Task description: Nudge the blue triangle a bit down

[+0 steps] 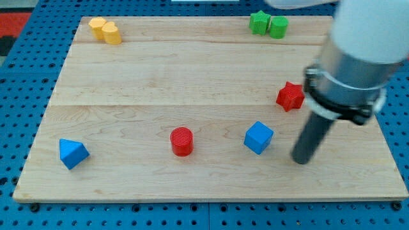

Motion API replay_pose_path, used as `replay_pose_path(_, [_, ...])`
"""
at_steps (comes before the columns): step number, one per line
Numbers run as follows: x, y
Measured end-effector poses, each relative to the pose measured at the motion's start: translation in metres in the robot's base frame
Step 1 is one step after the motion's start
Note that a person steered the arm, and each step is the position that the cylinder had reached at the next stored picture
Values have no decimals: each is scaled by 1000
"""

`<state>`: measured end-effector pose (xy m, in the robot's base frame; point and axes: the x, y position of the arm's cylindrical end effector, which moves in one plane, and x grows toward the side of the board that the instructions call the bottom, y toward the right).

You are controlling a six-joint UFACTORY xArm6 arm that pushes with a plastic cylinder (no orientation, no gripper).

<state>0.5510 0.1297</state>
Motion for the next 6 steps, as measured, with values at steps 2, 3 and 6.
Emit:
replay_pose_path(2, [-95,-124])
replay_pose_path(3, [-34,-75])
replay_pose_path(6, [-59,-148])
